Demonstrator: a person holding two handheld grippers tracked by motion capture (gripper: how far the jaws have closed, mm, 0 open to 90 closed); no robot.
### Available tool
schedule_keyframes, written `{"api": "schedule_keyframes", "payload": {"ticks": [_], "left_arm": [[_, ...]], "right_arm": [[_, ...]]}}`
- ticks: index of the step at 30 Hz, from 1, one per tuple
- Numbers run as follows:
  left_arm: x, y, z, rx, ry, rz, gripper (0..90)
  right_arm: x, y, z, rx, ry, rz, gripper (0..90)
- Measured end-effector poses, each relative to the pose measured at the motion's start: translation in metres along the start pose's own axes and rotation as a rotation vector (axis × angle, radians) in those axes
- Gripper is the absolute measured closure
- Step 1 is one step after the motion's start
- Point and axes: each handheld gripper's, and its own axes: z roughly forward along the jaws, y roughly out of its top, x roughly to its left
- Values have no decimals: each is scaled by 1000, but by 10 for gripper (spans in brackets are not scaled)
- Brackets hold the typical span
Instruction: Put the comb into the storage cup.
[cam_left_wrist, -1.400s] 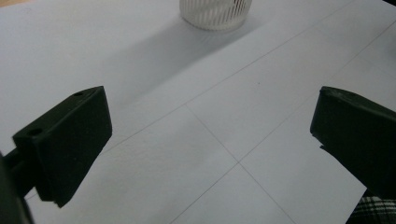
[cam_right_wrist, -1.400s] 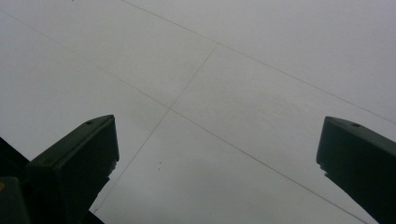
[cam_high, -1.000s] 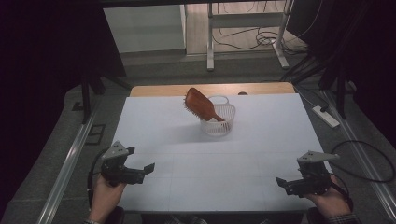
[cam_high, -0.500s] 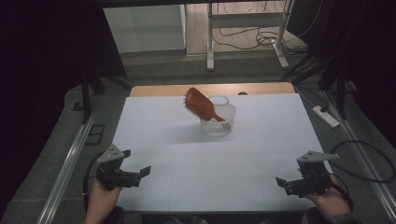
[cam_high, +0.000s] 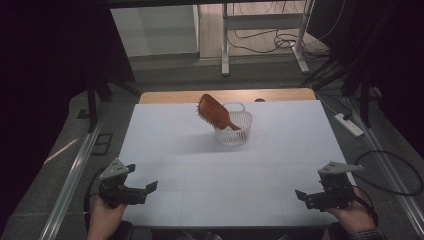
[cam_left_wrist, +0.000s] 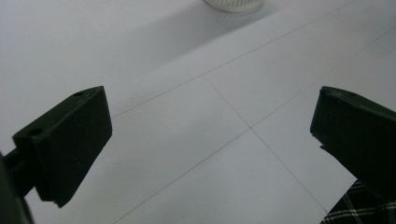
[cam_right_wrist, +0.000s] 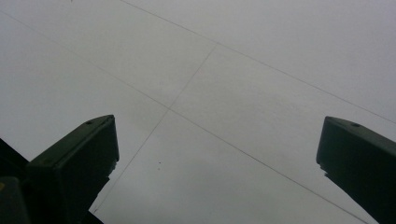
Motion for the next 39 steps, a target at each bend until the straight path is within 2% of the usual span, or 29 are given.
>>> {"api": "schedule_keyframes", "payload": {"ticks": [14,25,39], "left_arm": [[-2,-9,-4,30,31,-1,0],[-6,-15,-3,81,62,23,0],[-8,-16,-2,100,80,29,0]], "right_arm": [[0,0,0,-1,-1,0,0],[0,0,0,-2,-2,-1,0],[1,0,0,1,-4,-5,0]]}}
